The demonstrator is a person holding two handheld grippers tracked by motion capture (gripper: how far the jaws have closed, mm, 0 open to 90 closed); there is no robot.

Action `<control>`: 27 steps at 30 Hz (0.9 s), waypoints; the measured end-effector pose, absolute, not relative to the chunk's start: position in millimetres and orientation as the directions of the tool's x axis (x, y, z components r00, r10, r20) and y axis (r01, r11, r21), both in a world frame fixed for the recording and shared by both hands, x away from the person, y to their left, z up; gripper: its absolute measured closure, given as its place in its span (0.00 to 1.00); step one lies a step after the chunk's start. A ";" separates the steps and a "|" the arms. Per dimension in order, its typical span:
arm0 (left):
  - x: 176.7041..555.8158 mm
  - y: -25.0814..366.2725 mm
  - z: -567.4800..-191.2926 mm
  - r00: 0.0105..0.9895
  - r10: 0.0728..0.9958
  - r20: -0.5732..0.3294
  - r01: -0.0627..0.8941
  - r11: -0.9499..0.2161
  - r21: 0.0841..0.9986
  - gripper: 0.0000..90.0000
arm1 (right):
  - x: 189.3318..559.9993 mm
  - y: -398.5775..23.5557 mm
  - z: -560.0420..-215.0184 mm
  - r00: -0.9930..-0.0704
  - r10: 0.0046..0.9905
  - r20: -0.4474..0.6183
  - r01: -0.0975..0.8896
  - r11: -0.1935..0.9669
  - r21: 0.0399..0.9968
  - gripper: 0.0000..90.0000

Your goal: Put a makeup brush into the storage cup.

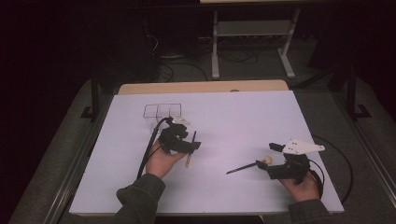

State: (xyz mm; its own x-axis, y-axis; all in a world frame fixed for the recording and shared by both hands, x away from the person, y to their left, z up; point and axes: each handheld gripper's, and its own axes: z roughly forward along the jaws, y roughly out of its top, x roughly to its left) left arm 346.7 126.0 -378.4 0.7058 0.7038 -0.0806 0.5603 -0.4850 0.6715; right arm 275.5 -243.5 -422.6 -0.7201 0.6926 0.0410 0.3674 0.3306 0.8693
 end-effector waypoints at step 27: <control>362.5 115.1 -401.2 0.613 0.784 -0.100 0.687 -0.466 0.557 0.50 | 276.1 -243.1 -422.5 -0.724 0.688 0.042 0.365 0.331 0.870 0.17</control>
